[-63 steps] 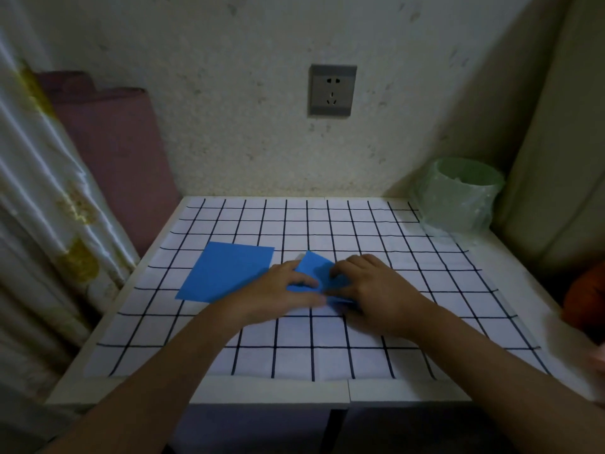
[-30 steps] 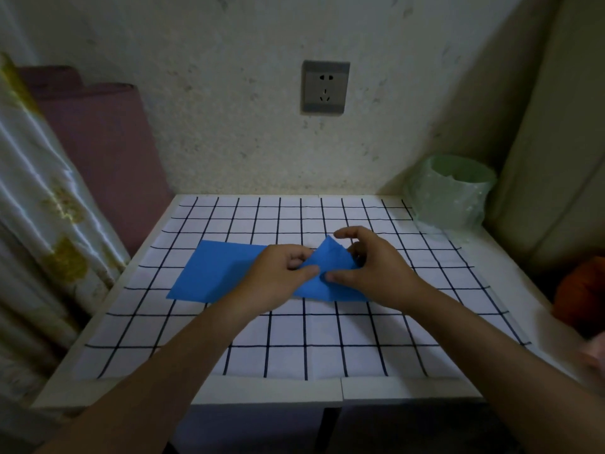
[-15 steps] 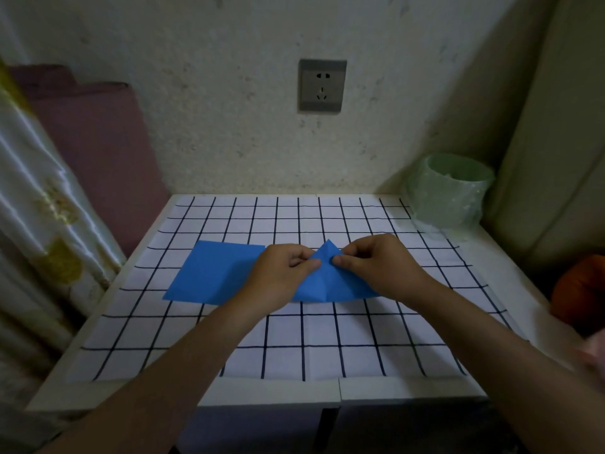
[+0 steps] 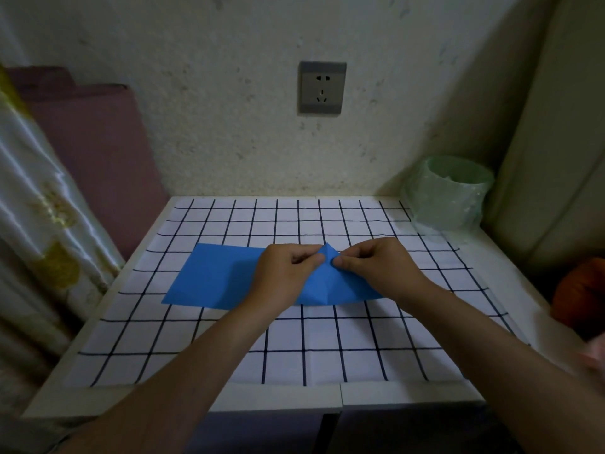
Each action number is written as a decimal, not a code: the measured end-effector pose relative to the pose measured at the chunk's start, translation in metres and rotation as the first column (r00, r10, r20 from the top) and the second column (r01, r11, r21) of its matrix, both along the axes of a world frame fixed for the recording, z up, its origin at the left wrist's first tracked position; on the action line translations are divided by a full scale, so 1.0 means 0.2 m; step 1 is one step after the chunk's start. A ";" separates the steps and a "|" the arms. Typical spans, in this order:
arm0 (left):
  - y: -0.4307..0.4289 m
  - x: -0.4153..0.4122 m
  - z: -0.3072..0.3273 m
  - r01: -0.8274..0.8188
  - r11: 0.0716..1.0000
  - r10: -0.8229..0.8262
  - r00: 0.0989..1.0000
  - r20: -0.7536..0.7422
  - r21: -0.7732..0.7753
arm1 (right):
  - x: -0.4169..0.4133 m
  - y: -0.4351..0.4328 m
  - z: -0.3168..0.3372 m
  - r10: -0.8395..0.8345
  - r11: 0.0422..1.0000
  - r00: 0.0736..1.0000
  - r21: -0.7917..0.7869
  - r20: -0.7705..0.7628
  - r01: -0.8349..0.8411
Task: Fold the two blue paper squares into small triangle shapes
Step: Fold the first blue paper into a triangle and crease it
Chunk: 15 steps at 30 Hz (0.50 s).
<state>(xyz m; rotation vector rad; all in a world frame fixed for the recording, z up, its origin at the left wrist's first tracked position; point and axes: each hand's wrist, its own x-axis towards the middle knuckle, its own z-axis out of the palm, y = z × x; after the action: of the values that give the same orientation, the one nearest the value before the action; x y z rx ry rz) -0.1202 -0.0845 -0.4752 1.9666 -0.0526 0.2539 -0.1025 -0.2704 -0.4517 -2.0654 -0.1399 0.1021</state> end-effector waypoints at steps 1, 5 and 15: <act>-0.01 0.00 0.00 -0.009 1.000 0.009 1.000 0.004 0.017 | 0.00 0.00 0.00 -0.016 1.000 1.000 0.003 0.000 0.016; -0.03 0.00 -0.02 -0.040 0.994 0.035 0.998 0.051 0.103 | -0.01 0.02 -0.02 -0.063 0.998 0.997 -0.028 0.033 0.064; -0.04 0.03 -0.04 -0.074 0.997 0.074 0.997 -0.017 0.008 | -0.04 0.05 -0.02 -0.044 0.988 0.984 -0.137 0.172 0.068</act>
<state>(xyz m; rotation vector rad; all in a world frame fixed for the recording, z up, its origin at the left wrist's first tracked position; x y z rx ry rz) -0.1151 -0.0919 -0.4833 1.9802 0.0303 0.2851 -0.1096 -0.2594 -0.4563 -2.2181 -0.1822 -0.1003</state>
